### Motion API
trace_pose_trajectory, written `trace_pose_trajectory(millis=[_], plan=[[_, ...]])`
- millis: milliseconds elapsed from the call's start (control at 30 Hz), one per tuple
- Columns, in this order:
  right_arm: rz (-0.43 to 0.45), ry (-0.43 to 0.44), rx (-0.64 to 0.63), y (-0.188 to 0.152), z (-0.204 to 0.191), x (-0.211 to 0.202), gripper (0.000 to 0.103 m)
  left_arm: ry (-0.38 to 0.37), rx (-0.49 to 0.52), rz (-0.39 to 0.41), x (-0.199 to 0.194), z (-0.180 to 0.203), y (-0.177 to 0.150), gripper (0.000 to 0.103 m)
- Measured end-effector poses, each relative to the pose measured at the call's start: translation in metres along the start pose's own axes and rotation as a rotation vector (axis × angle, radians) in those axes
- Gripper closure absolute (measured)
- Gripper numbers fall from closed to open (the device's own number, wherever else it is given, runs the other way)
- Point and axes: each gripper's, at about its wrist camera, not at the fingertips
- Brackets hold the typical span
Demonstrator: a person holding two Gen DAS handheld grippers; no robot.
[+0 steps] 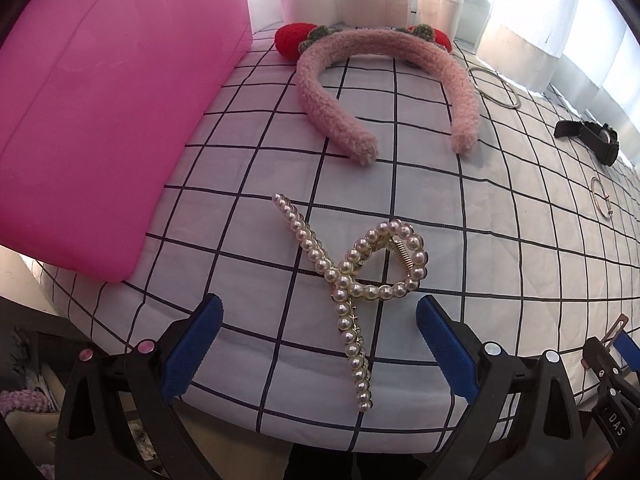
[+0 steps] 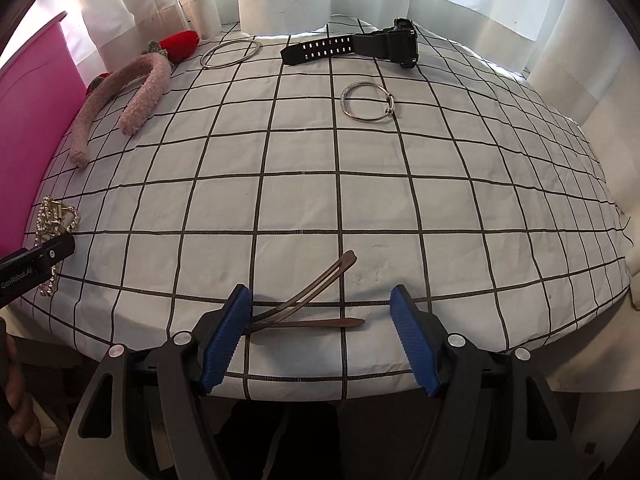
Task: Organize jewelry
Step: 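Grasp the pearl hair clip with left tool while right tool grasps the hairpin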
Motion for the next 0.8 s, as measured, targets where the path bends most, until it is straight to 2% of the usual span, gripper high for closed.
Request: trace_pose_trajectory(millis=[433, 467, 500, 533, 567, 600, 667, 700, 733, 767, 800], plan=[[0.018, 0.004, -0.002, -0.003, -0.001, -0.004, 0.037, -0.012, -0.044, -0.016, 0.008, -0.002, 0.008, 0.006], [0.019, 0.006, -0.005, -0.003, -0.002, -0.005, 0.042, -0.022, -0.050, -0.019, 0.008, -0.002, 0.007, 0.009], [0.022, 0.006, -0.009, -0.002, -0.002, -0.006, 0.052, -0.037, -0.054, -0.022, 0.007, -0.003, 0.007, 0.012], [0.024, 0.008, -0.014, -0.002, -0.002, -0.007, 0.058, -0.051, -0.056, -0.022, 0.007, -0.001, 0.009, 0.019], [0.026, 0.009, -0.019, -0.002, -0.002, -0.008, 0.068, -0.055, -0.049, -0.020, 0.006, 0.000, 0.010, 0.027], [0.026, 0.010, -0.019, -0.001, -0.002, -0.008, 0.074, -0.059, -0.038, -0.017, 0.005, 0.003, 0.012, 0.031], [0.026, 0.008, -0.014, 0.000, 0.000, -0.008, 0.082, -0.070, -0.013, -0.014, 0.003, 0.011, 0.015, 0.049], [0.026, 0.008, -0.015, 0.000, 0.000, -0.008, 0.091, -0.076, -0.003, -0.013, 0.002, 0.014, 0.016, 0.052], [0.025, 0.011, -0.013, 0.000, 0.002, -0.008, 0.094, -0.078, 0.002, -0.016, 0.002, 0.016, 0.015, 0.056], [0.024, 0.017, -0.010, 0.001, 0.003, -0.008, 0.101, -0.081, 0.004, -0.018, 0.002, 0.016, 0.016, 0.056], [0.025, 0.021, -0.008, 0.001, 0.003, -0.007, 0.101, -0.085, 0.004, -0.018, 0.002, 0.016, 0.016, 0.056]])
Point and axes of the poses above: each gripper's, at about its wrist camera, not at the fingertips, and x roughly the way its jaws point, z to its right, y to its top, and after that the axes turned 3 degrees about -x, right-handed
